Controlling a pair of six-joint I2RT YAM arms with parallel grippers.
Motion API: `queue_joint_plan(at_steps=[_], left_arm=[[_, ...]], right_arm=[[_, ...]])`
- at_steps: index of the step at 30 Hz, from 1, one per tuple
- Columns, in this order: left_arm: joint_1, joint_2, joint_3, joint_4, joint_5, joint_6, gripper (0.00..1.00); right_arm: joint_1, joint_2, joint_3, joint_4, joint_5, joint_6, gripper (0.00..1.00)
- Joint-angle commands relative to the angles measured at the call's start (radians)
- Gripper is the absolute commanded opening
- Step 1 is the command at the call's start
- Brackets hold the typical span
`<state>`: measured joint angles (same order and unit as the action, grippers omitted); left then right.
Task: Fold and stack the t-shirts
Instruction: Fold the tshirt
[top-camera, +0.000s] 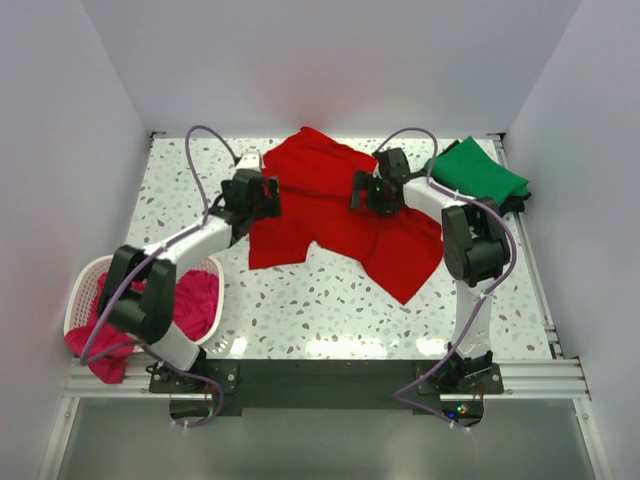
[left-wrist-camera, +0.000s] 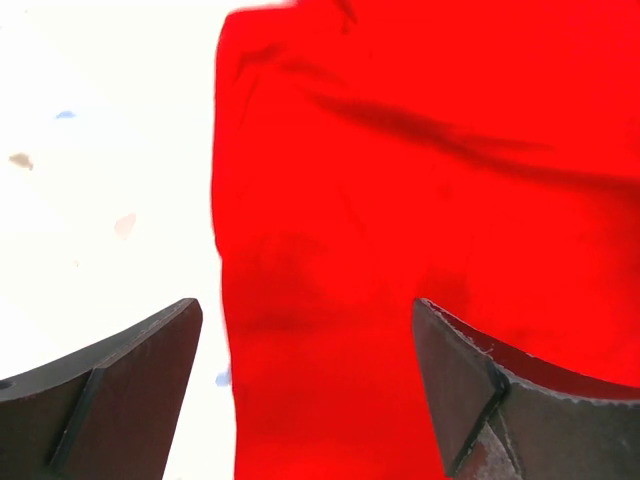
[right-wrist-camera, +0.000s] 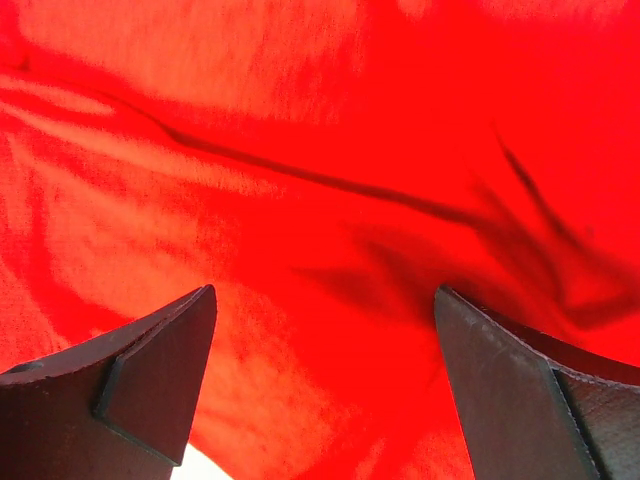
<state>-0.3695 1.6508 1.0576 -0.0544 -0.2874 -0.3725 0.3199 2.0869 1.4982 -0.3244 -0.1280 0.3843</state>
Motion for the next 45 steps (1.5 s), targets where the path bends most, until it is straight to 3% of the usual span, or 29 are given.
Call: queue_joint_plan(at_steps=[1,5,11,20,37,41,45], left_arm=[[-0.04,-0.135,-0.181,0.033,-0.137,-0.071,0.89],[-0.063,-0.275,-0.3,0.004,-0.15,-0.109,0.83],[-0.088,-0.333,-0.377,-0.064,-0.147,-0.138,0.69],[-0.089,-0.257,-0.361,-0.111,-0.082,-0.131,0.57],[-0.089,-0.198,-0.376,-0.15,-0.03,-0.115,0.43],[-0.089,-0.178,-0.386,-0.131,-0.022,-0.109,0.36],[-0.088,-0.161,-0.39,-0.117,-0.01,-0.117,0.22]], right_arm=[[0.001,-0.088,-0.033,0.01,-0.048,-0.013,0.93],[0.001,-0.108,-0.055,0.021,-0.056,-0.015,0.93],[-0.001,-0.139,-0.076,0.033,-0.052,-0.018,0.93],[-0.001,-0.152,-0.095,0.039,-0.047,-0.019,0.93],[-0.012,-0.154,-0.107,0.047,-0.038,-0.018,0.93],[-0.013,-0.149,-0.107,0.045,-0.038,-0.018,0.93],[-0.013,-0.159,-0.112,0.042,-0.035,-0.018,0.93]])
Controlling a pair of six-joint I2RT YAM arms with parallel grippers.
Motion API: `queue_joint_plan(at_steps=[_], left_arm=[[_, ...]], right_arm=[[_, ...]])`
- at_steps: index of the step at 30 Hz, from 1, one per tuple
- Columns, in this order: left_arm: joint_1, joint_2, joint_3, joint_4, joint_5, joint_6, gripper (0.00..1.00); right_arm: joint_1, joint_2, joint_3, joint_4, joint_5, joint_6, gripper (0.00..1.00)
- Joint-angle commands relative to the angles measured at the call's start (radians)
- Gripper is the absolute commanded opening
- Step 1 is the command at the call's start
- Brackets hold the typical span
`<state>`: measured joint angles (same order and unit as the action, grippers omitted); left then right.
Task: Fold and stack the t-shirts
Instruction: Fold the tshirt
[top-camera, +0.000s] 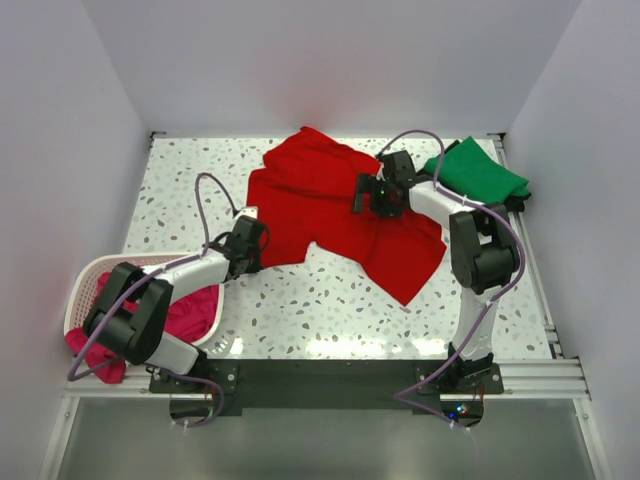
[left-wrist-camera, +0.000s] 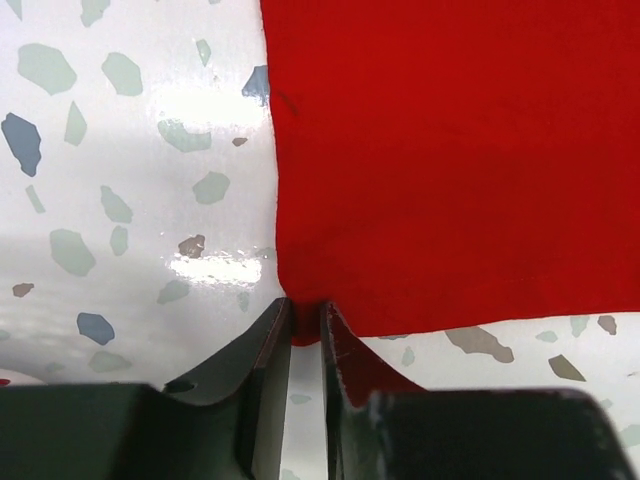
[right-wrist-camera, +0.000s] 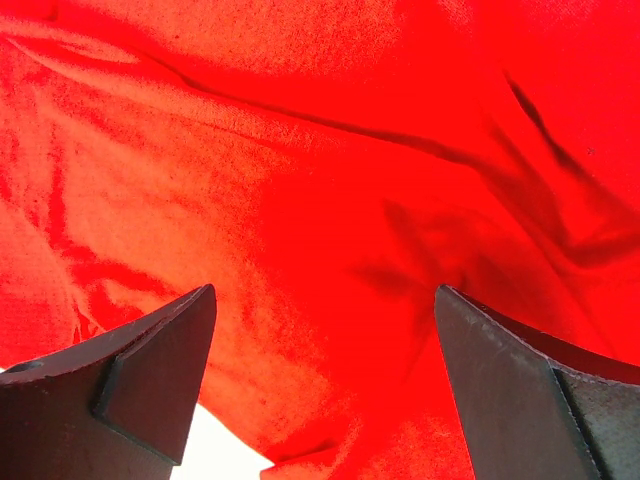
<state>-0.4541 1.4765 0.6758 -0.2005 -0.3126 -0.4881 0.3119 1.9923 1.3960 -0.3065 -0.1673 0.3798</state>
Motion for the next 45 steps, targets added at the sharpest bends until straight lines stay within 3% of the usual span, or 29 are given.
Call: queue_joint_plan(at_steps=[1,7,19,28,34,41,45], left_arm=[[-0.004,0.016,-0.009,0.029,0.015,-0.001,0.17],[-0.003,0.022,-0.027,0.056,0.014,-0.009,0.0],[0.014,-0.015,0.117,0.18,0.004,0.045,0.0],[0.104,-0.016,0.107,0.308,0.133,0.103,0.0],[0.107,-0.031,0.076,0.348,0.145,0.106,0.0],[0.107,-0.044,0.065,0.355,0.144,0.108,0.0],[0.106,-0.054,0.053,0.362,0.144,0.109,0.0]], right_arm=[[-0.005,-0.067,-0.011,0.026,0.006,-0.013,0.93],[-0.005,-0.085,-0.018,0.023,0.008,-0.013,0.93],[0.01,-0.246,-0.138,-0.035,0.077,0.019,0.91],[0.039,-0.611,-0.437,-0.185,0.219,0.073,0.86],[0.056,-0.818,-0.626,-0.307,0.255,0.154,0.8],[0.125,-0.856,-0.75,-0.313,0.209,0.237,0.65],[0.144,-0.813,-0.772,-0.27,0.215,0.252,0.63]])
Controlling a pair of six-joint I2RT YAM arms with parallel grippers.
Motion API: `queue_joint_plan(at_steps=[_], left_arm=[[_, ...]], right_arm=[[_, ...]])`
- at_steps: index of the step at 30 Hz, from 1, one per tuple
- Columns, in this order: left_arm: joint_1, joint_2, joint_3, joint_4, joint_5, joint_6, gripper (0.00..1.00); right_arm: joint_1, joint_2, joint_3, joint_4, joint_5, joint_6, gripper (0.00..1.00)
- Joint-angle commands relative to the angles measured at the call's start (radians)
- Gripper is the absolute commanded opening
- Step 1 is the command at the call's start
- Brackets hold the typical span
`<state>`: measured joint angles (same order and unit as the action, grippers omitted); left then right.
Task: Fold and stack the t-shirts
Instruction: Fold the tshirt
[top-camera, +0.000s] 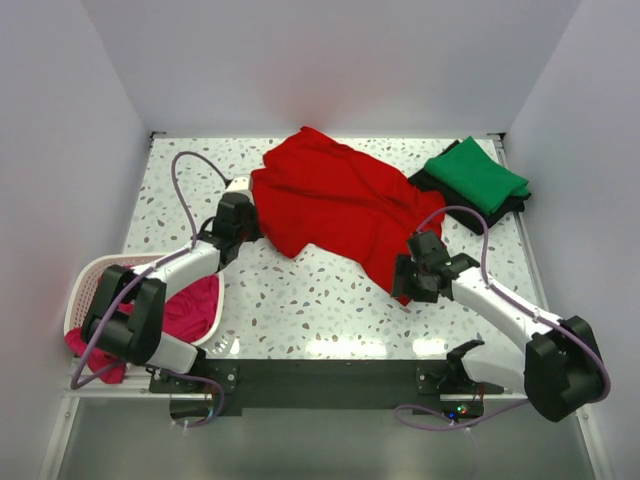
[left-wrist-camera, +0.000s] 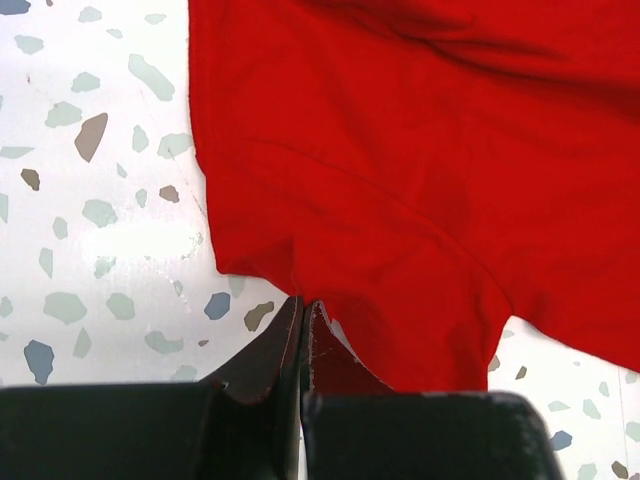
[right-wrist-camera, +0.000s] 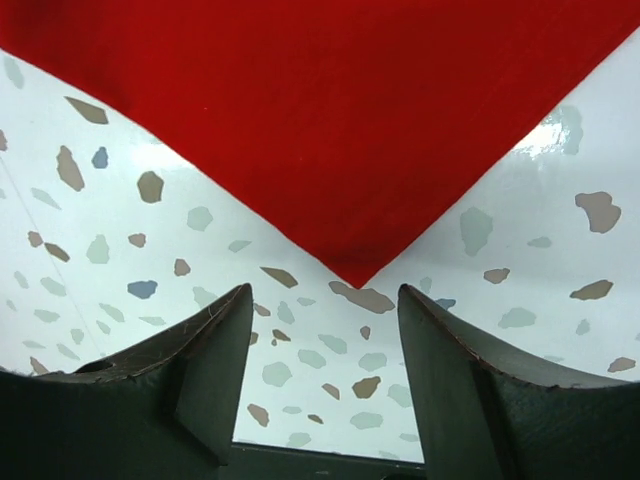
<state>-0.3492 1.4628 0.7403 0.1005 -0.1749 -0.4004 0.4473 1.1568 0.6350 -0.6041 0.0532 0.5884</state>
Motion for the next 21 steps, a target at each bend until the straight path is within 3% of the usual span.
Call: queue_joint_plan(at_steps=[1,13,21], left_arm=[[0.003,-0.051,-0.015,0.062,0.008,0.021,0.0],[0.004,-0.128,-0.045,0.065,0.083,0.038,0.0],[0.003,-0.17,-0.061,0.042,0.06,0.017,0.0]], right_arm=[[0.011,0.033,-0.012,0.039,-0.004,0.045,0.63],[0.018,0.115,-0.018,0.062,0.028,0.031,0.56],[0.018,0.118,-0.023,0.053,0.039,0.033,0.42]])
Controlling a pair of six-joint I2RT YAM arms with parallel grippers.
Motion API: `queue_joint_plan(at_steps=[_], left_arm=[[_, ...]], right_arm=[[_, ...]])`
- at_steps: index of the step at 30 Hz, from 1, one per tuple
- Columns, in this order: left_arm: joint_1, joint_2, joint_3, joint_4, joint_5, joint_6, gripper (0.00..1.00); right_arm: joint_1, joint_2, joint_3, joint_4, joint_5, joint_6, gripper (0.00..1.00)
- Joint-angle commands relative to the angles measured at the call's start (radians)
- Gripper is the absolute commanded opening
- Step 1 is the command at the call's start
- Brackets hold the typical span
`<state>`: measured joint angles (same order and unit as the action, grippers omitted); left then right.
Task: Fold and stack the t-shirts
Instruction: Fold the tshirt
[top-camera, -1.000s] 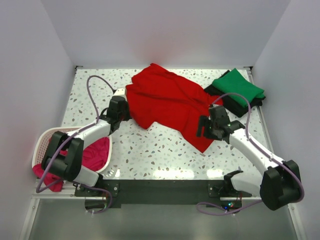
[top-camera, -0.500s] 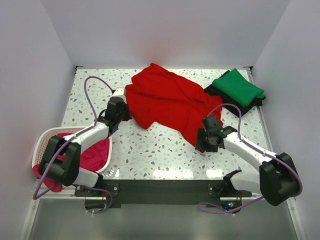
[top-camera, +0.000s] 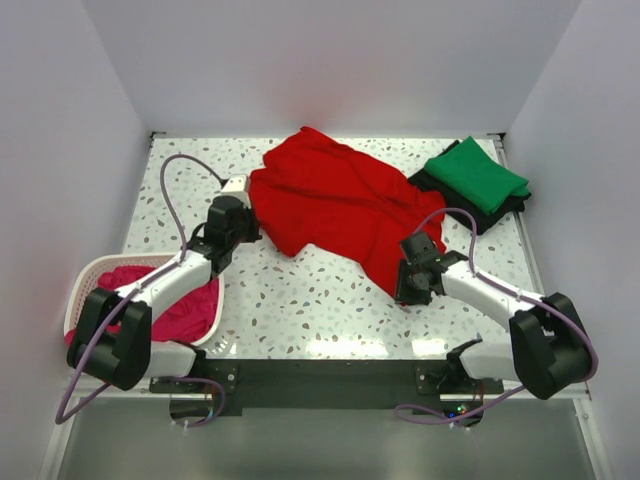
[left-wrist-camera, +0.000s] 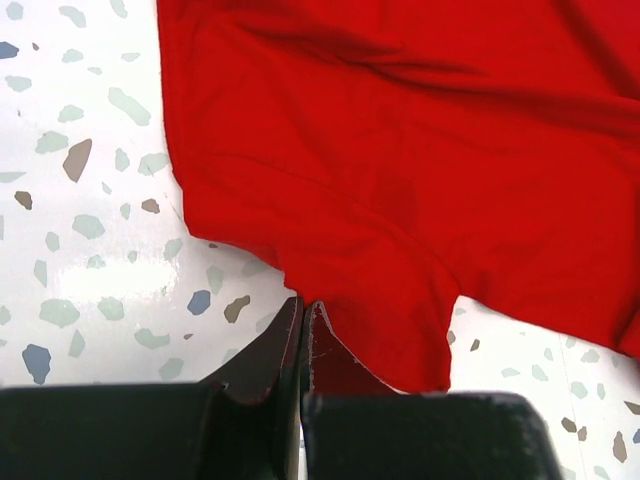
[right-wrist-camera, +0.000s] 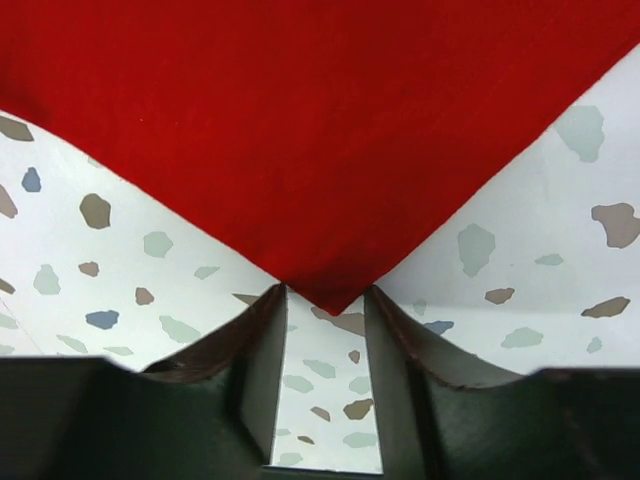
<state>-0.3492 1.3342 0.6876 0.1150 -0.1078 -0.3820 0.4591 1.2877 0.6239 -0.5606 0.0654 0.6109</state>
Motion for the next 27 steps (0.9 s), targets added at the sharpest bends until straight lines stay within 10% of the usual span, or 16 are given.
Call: queue_joint_plan(at_steps=[1,7,27], left_arm=[[0.004,-0.044,-0.01,0.023,-0.003,-0.004,0.0],[0.003,-0.101,-0.031,0.0,0.0,-0.037,0.0],[-0.026,-0.457,-0.088,-0.29,-0.179,-0.11,0.0]], right_arm=[[0.009,-0.017,-0.009,-0.002,0.031,0.01,0.38],[0.012,-0.042,-0.006,-0.062,0.027,0.018,0.0],[0.15,-0.123,0.085,-0.318,-0.038,0.038,0.0]])
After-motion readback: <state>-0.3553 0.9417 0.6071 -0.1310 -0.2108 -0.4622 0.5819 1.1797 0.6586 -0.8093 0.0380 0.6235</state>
